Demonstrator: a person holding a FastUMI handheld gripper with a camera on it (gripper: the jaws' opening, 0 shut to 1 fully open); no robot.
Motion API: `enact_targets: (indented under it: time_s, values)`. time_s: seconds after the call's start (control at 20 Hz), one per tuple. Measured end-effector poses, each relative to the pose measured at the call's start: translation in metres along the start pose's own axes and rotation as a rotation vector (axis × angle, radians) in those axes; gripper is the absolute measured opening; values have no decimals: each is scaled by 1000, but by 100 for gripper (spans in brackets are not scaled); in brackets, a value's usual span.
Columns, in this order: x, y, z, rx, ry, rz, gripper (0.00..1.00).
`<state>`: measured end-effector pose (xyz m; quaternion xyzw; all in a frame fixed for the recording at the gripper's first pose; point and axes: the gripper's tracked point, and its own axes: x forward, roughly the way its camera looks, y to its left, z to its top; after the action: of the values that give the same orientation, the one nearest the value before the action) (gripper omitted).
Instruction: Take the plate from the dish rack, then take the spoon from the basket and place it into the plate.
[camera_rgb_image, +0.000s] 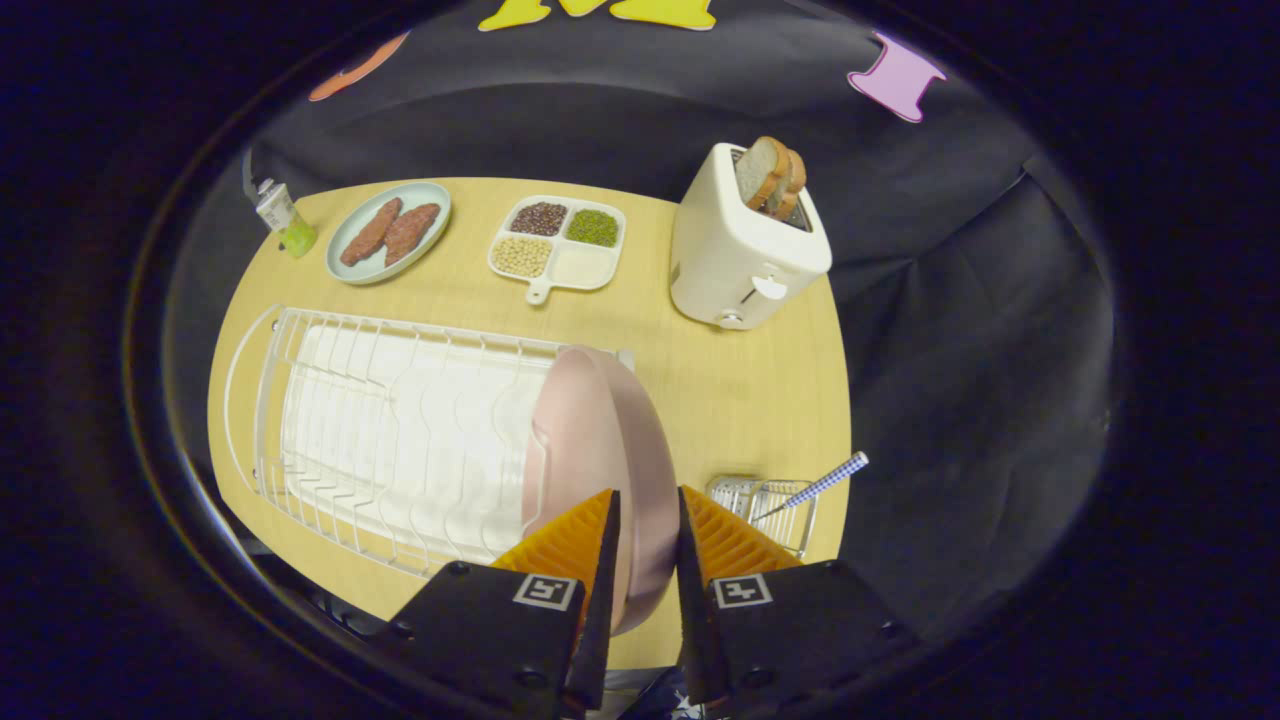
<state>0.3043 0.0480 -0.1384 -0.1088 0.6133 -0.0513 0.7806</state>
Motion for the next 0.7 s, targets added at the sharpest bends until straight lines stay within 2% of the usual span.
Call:
enact_targets:
  time_s: [0.05,0.25,0.7]
  values:
    - [1,0,0,4,-10,-22,32]
    - [-5,3,-1,3,-35,-83,28]
    - [-30,7,-3,24,-115,-268,27]
